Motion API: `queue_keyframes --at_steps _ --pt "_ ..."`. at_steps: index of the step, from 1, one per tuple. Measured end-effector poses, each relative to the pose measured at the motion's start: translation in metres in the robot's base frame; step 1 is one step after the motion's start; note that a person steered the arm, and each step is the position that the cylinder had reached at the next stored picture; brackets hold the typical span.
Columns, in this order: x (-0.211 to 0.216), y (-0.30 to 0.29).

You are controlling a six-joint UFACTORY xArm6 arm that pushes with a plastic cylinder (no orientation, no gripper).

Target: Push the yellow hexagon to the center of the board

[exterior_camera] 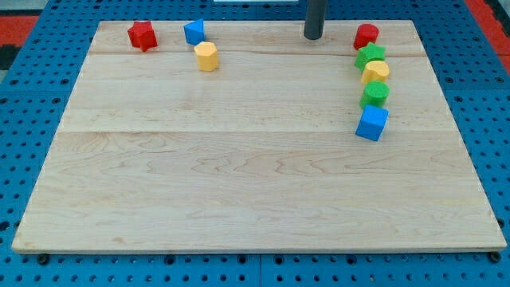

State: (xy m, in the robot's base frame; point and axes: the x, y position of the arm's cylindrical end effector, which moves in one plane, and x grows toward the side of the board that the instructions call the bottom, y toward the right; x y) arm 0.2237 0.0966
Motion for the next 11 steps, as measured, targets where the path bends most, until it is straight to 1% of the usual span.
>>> queue_keyframes --at_steps 1,3,4,5,6,7,8,9,10,11 --pt "-0.010 -0.007" --pt "0.039 -0.171" --pt "0.088 -0.210" --pt "0.124 -0.226" --pt "0.125 -0.282" --pt "0.173 -0.303" --pt "0.179 -0.284" --pt "0.149 -0.295" --pt "0.183 -0.244" --pt "0.212 -0.180"
